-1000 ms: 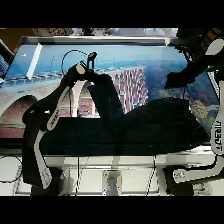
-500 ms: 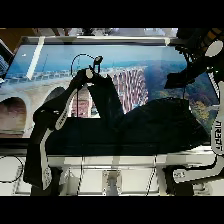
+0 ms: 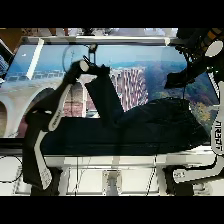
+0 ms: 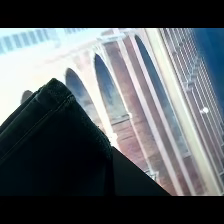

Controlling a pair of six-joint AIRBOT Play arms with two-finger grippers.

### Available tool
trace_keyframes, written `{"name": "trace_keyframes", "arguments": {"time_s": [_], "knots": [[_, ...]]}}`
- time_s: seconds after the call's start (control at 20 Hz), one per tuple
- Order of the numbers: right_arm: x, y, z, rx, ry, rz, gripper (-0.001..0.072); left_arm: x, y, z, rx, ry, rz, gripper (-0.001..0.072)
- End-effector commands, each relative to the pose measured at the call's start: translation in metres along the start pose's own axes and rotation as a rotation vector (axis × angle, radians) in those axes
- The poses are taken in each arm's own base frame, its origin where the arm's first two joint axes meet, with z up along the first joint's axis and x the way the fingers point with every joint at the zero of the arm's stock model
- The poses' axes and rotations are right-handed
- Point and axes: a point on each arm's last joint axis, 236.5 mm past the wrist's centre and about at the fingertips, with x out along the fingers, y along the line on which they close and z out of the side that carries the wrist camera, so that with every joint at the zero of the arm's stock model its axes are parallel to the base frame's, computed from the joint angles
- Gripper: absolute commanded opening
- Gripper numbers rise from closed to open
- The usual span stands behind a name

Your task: Fold the clothes and pants, and hang the long-sleeved shirts on hangers.

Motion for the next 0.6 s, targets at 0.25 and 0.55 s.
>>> {"name": "trace_keyframes", "arguments": {"time_s": [0.25, 0.55], "knots": [[0.000, -0.002, -0.001, 0.004, 0.002, -0.009, 0.0265, -0.282, 0.147, 0.033, -0.013, 0.087, 0.524, 0.0024], [0.002, -0.018, -0.004, 0.045, 0.015, -0.074, 0.0264, -0.369, 0.172, -0.065, -0.219, 0.330, 0.572, 0.0024]]}}
